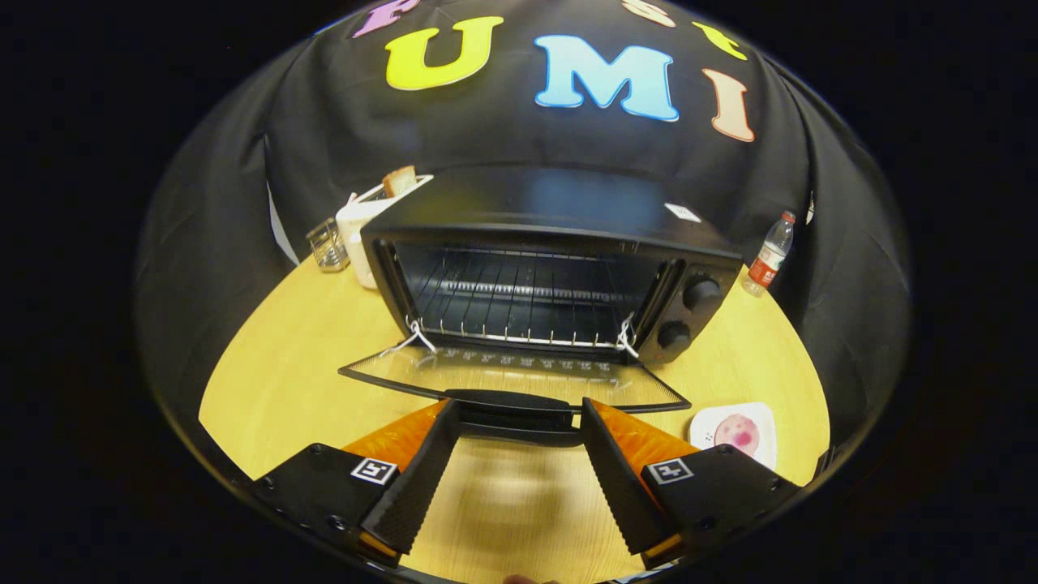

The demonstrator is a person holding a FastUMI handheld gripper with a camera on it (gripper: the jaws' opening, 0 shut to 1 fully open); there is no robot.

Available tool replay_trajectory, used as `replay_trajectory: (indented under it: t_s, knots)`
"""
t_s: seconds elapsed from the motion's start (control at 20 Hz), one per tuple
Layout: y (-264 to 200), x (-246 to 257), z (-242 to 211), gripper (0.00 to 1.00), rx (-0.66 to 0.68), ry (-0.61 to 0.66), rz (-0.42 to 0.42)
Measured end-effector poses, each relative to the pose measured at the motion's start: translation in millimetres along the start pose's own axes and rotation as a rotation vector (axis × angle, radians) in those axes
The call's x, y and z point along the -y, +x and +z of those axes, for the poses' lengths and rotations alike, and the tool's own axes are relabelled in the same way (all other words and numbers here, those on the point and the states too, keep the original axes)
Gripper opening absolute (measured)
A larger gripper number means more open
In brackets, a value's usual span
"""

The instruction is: Open the toaster oven, put the food inside, and close the toaster oven door.

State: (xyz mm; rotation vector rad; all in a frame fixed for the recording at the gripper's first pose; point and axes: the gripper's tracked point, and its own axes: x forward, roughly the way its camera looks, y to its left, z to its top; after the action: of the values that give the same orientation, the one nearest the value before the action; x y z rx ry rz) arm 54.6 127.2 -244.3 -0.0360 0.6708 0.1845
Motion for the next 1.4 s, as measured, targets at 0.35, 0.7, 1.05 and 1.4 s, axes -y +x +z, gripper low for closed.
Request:
replay_trajectory:
  t_s: [0.35,0.7,1.05,1.4]
  knots:
    - [1,25,-58,0.96,-0.139,0.056,-0.037]
    - [-45,70,-64,0.96,-0.102,0.028,-0.075]
    - [-93,175,-51,0.99,-0.05,0.029,-0.202]
    - [-87,236,-49,0.98,-0.073,0.07,-0.234]
